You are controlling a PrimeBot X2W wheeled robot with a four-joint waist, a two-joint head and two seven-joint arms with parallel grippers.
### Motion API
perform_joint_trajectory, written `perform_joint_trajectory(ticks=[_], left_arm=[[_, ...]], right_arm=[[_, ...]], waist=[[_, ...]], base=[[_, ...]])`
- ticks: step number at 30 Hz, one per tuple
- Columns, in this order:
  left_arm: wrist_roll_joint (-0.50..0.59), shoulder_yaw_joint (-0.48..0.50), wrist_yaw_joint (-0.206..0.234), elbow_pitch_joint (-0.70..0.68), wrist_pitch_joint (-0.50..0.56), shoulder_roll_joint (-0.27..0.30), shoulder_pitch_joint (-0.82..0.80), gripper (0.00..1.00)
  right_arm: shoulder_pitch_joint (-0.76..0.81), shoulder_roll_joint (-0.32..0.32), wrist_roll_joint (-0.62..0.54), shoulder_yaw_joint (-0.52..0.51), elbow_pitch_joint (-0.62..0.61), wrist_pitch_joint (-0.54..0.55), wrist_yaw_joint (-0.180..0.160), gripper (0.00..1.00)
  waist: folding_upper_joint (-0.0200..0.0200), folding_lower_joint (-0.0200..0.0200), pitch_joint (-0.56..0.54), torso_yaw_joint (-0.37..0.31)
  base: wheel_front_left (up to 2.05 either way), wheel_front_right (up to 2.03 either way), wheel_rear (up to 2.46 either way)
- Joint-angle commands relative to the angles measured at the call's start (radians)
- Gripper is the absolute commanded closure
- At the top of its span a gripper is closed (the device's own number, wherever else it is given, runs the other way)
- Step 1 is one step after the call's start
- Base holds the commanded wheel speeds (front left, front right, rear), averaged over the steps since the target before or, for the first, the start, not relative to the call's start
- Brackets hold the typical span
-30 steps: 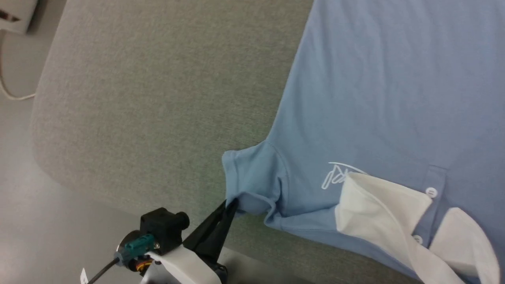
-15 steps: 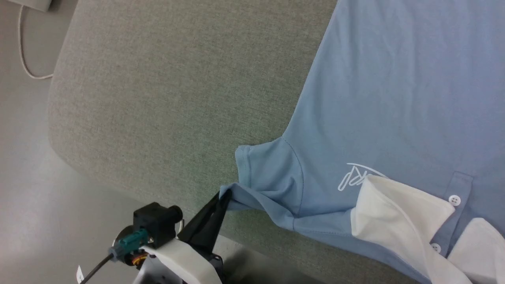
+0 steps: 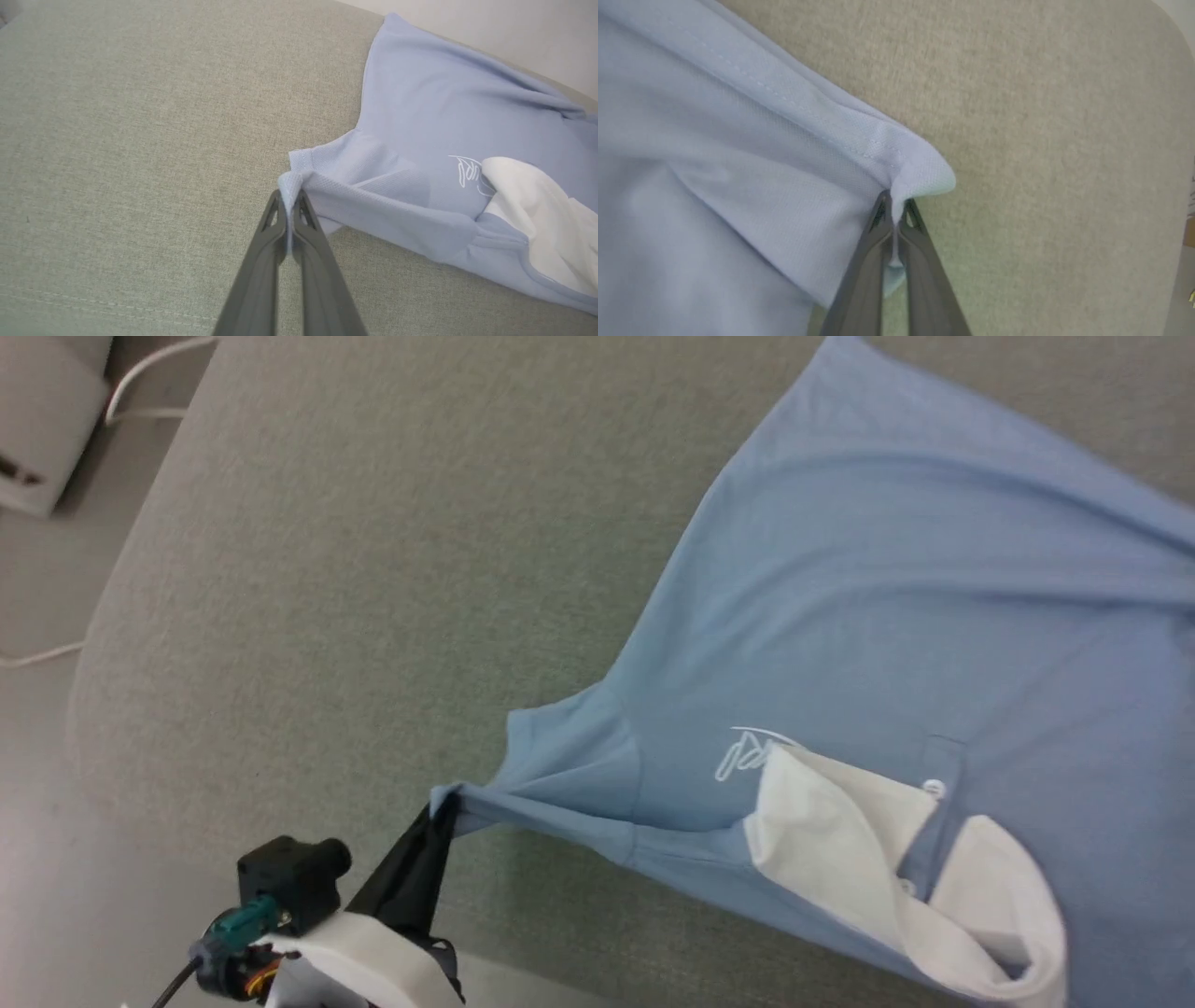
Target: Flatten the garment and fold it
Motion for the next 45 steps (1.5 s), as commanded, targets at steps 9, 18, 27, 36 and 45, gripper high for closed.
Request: perform_joint_trajectory(ticks=[9, 18, 27, 36, 45], left_arm=[[-0.006, 0.067, 0.053, 0.014, -0.053, 0.033, 0.055, 1.00], [0.011, 0.094, 0.065, 0.019, -0.099, 0.023, 0.024, 1.00], [0.029, 0.049, 0.033, 0.039, -0.096, -0.003, -0.029, 1.00], [0.062, 0.002, 0.009, 0.016, -0.109, -0.044, -0.088, 1.00], [0.090, -0.051, -0.015, 0.003, -0.132, -0.109, -0.151, 1.00]], right_arm=[[0.377, 0.019, 0.079, -0.139, -0.291, 0.145, -0.001, 1.00], [0.686, 0.157, 0.038, -0.313, -0.537, 0.318, -0.001, 1.00], [0.656, 0.182, 0.032, -0.303, -0.622, 0.303, -0.001, 0.00], [0.350, 0.088, 0.088, -0.088, -0.680, 0.271, -0.001, 0.00], [0.042, 0.060, 0.047, 0.178, -0.475, 0.257, -0.001, 0.00]], waist=[[-0.0002, 0.0002, -0.237, -0.255], [-0.0002, 0.0002, -0.238, -0.283], [-0.0002, 0.0002, -0.207, -0.246], [-0.0002, 0.0002, -0.122, -0.145], [-0.0002, 0.0002, -0.025, -0.011]], base=[[0.00, 0.00, 0.00], [0.00, 0.00, 0.00], [0.00, 0.00, 0.00], [0.00, 0.00, 0.00], [0.00, 0.00, 0.00]])
